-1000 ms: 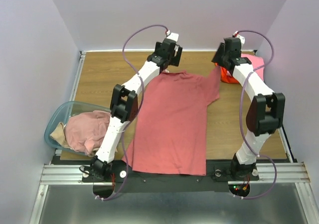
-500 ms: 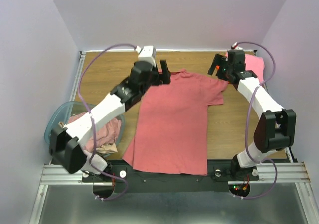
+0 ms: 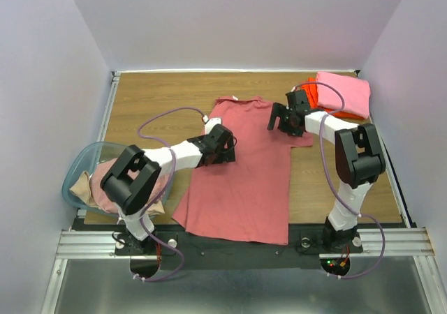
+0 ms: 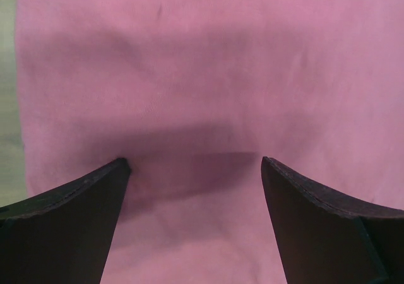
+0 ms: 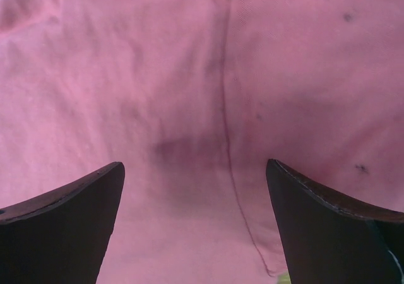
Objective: Fold and stack the t-shirts
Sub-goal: Flatten the tshirt out
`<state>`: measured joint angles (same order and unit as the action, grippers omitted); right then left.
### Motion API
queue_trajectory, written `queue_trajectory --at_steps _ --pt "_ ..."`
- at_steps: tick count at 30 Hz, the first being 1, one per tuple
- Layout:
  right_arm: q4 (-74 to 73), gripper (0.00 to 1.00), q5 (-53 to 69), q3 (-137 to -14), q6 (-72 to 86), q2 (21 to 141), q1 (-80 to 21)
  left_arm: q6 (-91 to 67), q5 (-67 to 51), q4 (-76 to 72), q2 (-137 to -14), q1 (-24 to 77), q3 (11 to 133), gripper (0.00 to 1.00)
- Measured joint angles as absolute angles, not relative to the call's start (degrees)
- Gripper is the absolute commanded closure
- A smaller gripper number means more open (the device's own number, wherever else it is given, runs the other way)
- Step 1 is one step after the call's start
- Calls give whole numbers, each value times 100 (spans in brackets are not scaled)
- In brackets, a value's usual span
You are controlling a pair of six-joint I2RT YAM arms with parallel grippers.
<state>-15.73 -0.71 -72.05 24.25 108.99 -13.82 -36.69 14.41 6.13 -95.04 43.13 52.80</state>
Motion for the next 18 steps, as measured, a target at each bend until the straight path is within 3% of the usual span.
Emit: queue_trajectory --at_steps 8,11,16,18 --pt "-1181 0 -395 -5634 3089 9784 -1358 -3041 1463 851 -11334 3391 7616 2" --pt "-952 0 -261 -4845 3354 9129 -1474 -2665 1317 1188 -12276 3118 9078 2" --pt "-696 0 -25 -4287 3651 8619 -1896 -2025 757 1929 -14763 2823 13397 1" --pt "-718 0 -137 -4305 3739 8606 -1992 -1916 440 1927 -15179 2751 14046 1"
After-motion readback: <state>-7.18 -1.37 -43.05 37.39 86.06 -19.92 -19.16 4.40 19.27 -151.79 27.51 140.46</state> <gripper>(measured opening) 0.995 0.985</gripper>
